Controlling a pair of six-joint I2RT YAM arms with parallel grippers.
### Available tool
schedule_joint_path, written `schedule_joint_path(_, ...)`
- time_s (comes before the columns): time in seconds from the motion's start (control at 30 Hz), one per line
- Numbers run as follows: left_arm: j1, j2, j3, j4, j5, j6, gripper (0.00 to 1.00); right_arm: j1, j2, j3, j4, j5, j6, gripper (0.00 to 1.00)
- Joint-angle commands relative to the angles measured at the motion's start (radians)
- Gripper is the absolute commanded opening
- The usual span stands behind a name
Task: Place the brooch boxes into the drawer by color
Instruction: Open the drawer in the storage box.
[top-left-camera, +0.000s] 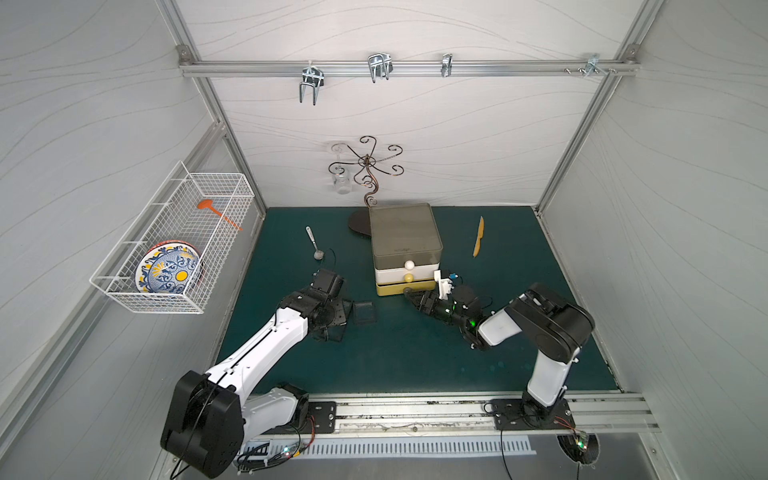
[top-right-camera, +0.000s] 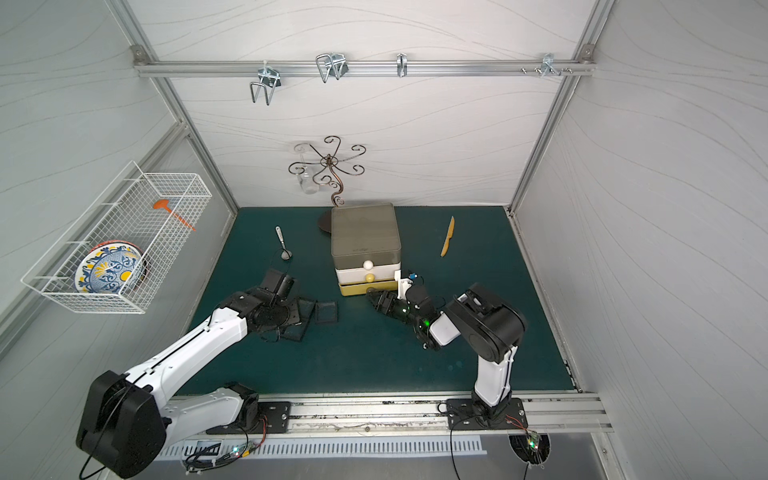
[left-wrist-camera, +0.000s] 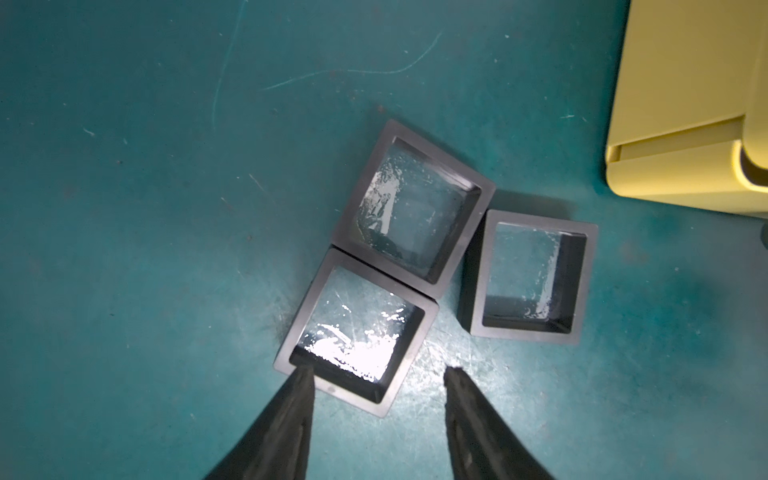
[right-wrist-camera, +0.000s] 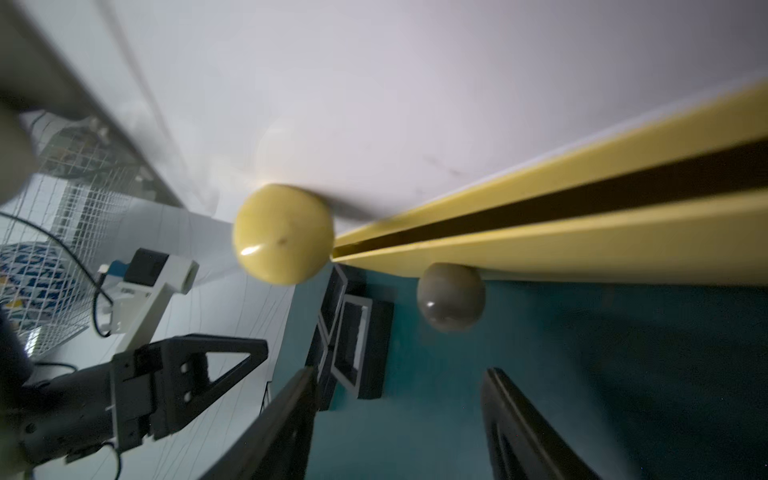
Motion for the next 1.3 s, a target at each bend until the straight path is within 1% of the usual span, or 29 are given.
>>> schedule_joint_path(0.0,0.007,-0.009,0.003,0.034,0.024,0.012,0.54,0.012,0.047,0.017,0.1,0.064,0.016,0.65)
schedule_joint_path(0.1,0.007,-0.008,0.004,0.032,0.027,0.013,0.54,0.012,0.068,0.019,0.121,0.097,0.021,0.62)
schedule_joint_path(0.3,0.007,-0.021,-0.005,0.034,0.034,0.012,0.54,0.012,0.08,0.045,0.095,0.097,0.009,0.57)
schedule_joint_path(0.43,0.007,-0.031,-0.011,0.029,0.035,0.01,0.54,0.012,0.106,0.059,0.099,0.116,0.021,0.53)
schedule_joint_path(0.53,0.007,-0.041,-0.012,0.02,0.035,0.01,0.54,0.014,0.132,0.076,0.115,0.112,0.04,0.51)
schedule_joint_path(0.7,0.007,-0.053,-0.014,0.015,0.038,0.009,0.54,0.024,0.158,0.08,0.15,0.139,0.073,0.49)
schedule_joint_path(0.83,0.007,-0.053,-0.016,0.015,0.047,0.009,0.54,0.037,0.157,0.078,0.16,0.179,0.097,0.48)
schedule_joint_path(1.07,0.007,-0.057,-0.019,0.023,0.069,0.01,0.54,0.077,0.159,0.051,0.195,0.319,0.165,0.47)
schedule_joint_path(1.17,0.007,-0.056,-0.022,0.029,0.083,0.012,0.54,0.084,0.167,0.048,0.201,0.356,0.182,0.47)
schedule_joint_path(1.27,0.007,-0.058,-0.022,0.029,0.091,0.012,0.54,0.086,0.177,0.059,0.192,0.364,0.189,0.47)
